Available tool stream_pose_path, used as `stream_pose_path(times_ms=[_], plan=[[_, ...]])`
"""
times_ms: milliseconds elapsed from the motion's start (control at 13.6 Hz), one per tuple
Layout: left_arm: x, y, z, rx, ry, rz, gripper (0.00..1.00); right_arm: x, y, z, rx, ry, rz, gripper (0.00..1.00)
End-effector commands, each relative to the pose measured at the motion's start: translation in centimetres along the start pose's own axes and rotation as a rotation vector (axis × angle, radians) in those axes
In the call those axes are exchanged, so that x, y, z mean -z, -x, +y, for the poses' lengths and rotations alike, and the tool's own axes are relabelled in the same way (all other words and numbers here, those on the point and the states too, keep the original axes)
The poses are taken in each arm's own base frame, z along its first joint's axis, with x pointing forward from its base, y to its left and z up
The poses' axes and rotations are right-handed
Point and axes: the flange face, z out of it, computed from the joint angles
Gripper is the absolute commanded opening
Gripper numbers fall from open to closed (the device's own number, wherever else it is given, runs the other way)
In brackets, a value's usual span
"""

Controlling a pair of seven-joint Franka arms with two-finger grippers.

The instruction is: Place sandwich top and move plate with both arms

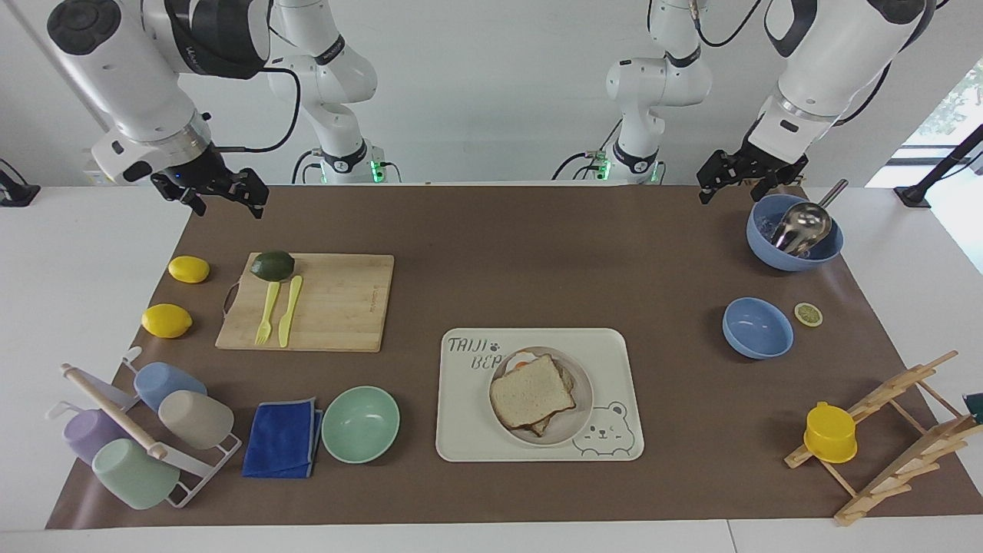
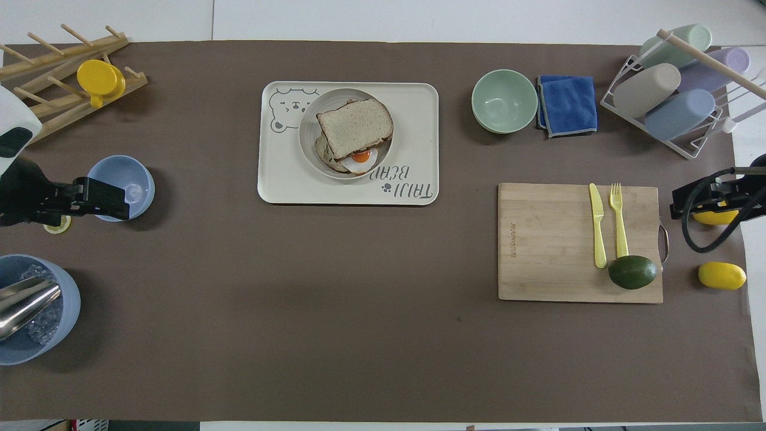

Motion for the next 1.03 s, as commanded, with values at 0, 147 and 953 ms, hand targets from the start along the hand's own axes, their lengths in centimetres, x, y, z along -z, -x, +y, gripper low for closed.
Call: stream_pose_path(times_ms=[0, 147, 953], plan=[[0.4, -0.3, 0.2, -0.005, -0.037, 0.000, 1.00, 0.0, 0.4, -0.1, -0.012, -0.030, -0.008, 1.00], [0.2, 0.1, 0.1, -0.005, -0.037, -0.008, 1.00, 0.0, 0.4, -0.1, -0.012, -0.030, -0.010, 1.00], [0.0, -0.1, -0.7, 0.007, -0.032, -0.003, 1.00, 0.0, 0.4, -0.1, -0.012, -0.030, -0.008, 1.00]])
